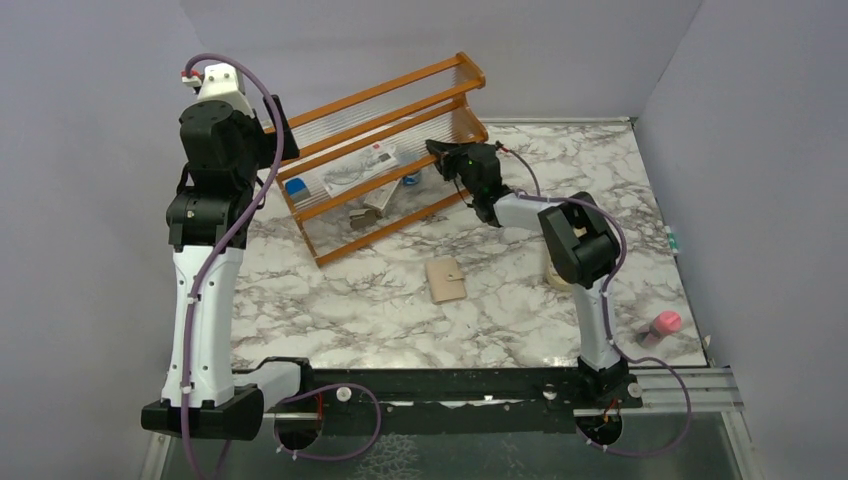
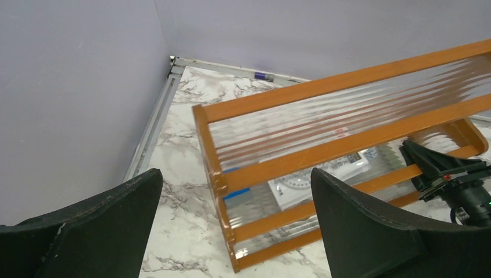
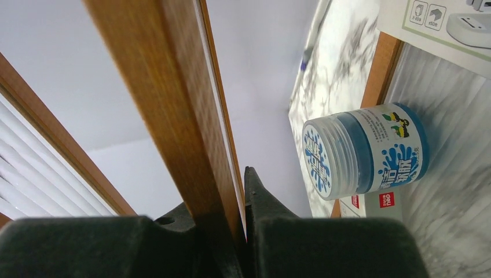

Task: Take the credit cards out of the card holder

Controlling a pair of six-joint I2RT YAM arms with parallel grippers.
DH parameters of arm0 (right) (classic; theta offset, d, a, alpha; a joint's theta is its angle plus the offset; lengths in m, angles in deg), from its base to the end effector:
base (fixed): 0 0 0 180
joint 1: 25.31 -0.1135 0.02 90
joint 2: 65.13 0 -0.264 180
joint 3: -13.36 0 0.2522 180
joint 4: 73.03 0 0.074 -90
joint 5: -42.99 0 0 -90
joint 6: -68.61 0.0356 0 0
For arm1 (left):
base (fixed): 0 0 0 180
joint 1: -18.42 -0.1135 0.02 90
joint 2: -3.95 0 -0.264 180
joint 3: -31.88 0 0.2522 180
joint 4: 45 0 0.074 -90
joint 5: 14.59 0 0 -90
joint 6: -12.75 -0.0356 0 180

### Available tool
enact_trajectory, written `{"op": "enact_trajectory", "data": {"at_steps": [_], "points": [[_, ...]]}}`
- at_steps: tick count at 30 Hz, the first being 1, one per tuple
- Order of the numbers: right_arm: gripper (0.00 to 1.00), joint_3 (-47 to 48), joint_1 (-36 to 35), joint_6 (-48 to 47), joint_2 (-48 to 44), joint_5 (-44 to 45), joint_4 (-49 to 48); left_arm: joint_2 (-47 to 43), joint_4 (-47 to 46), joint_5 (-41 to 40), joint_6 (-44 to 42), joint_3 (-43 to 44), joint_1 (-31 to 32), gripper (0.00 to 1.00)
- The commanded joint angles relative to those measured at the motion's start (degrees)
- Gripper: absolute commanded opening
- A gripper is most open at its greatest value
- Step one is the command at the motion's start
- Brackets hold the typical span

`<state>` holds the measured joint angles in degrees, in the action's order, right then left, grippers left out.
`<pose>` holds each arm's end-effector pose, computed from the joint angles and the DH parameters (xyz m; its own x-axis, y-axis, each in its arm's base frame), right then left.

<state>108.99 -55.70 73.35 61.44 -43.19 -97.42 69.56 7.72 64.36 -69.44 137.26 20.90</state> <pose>0.4346 0.2521 0.1834 -0.4380 0.8959 0.0745 0.1351 -0.0164 0.9907 0.2111 -0.0023 0.4909 -0.2022 -0.1247 -0.9714 -0.1732 0.9808 -0.0899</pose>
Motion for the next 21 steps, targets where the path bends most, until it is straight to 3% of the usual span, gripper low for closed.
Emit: {"op": "enact_trajectory", "data": {"at_steps": [1,10,21], "points": [[0.01,-2.96,5.47,11.76,-3.86,5.51,-1.67,0.63,-1.71,1.07,-0.77,0.76,0.88,0.99],[0.01,-7.46,12.90,10.73,-6.97,6.38,-4.42,0.09,-2.30,0.33,-2.55,-0.18,3.10,0.99],[0.01,-13.22,17.07,15.52,-6.64,13.36,-12.15,0.93,-3.00,6.13,-1.11,-1.19,3.85,0.99]]}}
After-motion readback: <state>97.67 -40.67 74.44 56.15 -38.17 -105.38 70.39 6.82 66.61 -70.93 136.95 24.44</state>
